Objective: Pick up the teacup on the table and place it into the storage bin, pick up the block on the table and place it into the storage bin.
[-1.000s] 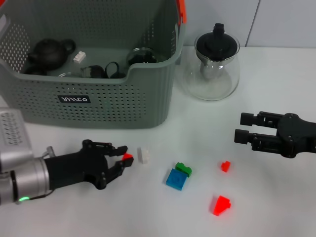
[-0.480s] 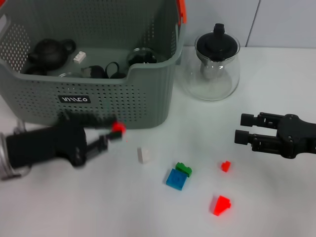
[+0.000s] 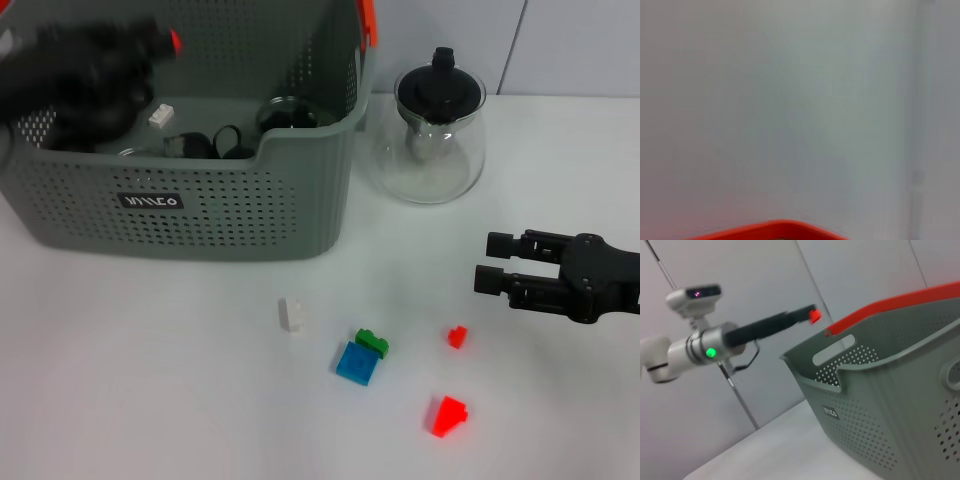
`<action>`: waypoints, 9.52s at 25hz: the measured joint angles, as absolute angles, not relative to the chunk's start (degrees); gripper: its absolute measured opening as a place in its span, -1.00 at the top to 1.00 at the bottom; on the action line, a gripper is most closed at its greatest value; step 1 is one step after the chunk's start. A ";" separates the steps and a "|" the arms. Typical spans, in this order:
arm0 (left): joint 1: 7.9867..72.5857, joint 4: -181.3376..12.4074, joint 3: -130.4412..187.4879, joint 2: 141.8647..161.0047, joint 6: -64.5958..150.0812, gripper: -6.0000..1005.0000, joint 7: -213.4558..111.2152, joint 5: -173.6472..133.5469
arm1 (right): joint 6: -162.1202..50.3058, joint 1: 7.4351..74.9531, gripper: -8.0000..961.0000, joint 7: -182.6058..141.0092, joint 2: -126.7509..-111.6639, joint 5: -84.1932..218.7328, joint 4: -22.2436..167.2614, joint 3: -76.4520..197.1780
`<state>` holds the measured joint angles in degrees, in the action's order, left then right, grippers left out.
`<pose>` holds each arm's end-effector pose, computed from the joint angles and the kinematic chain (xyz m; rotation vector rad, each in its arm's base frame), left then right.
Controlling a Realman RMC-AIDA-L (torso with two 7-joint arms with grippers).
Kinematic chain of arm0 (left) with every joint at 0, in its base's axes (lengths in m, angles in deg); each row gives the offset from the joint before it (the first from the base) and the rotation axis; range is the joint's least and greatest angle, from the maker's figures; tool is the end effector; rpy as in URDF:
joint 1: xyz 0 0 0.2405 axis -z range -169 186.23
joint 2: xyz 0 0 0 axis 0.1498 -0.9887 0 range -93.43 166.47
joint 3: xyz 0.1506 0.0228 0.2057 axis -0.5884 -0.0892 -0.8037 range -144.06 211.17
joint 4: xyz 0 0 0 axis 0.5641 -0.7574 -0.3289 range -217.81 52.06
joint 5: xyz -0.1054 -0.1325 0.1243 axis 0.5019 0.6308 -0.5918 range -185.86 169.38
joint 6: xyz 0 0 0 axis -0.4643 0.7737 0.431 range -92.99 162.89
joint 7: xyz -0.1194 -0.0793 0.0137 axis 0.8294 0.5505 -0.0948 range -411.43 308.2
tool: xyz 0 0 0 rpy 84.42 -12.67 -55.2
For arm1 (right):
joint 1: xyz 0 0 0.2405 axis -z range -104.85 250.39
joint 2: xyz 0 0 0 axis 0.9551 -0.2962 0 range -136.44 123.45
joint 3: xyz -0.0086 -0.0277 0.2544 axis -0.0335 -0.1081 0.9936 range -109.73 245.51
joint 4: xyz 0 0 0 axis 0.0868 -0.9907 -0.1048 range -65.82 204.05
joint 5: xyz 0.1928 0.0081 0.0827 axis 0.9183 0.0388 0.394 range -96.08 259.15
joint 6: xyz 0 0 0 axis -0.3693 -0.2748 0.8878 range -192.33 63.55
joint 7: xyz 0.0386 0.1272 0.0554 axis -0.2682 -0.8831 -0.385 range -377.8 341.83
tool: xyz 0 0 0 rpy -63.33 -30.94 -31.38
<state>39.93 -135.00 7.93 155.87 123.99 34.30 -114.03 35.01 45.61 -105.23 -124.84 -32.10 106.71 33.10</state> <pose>-0.2426 0.3665 0.0966 -2.3201 -0.5148 -0.9086 0.2692 0.3022 0.0166 -2.7158 0.8665 0.9081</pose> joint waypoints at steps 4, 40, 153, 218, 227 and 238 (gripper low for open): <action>42.35 -135.22 3.82 154.23 112.09 0.37 42.80 -117.59 | 34.89 45.61 -0.53 -105.20 -124.87 -32.10 106.69 33.09; 31.15 -109.13 -5.88 160.70 116.33 -0.53 -4.41 -118.84 | 33.12 45.23 -0.53 -105.94 -124.76 -31.94 106.22 33.08; 32.35 -139.75 4.38 156.30 129.35 -0.62 44.60 -101.80 | 33.42 44.91 -0.53 -105.87 -125.15 -31.81 106.11 32.77; 36.47 -86.67 0.07 160.91 103.82 -0.72 -28.74 -113.06 | 32.52 44.84 -0.53 -106.21 -124.68 -31.81 105.50 33.09; 37.37 -84.98 -0.91 161.15 103.00 -0.71 -26.78 -113.38 | 32.54 44.81 -0.53 -106.28 -124.76 -31.83 105.50 33.09; 39.21 -85.41 -3.53 161.15 100.23 -0.71 -19.69 -113.45 | 32.37 44.83 -0.53 -106.36 -124.80 -31.91 105.50 33.09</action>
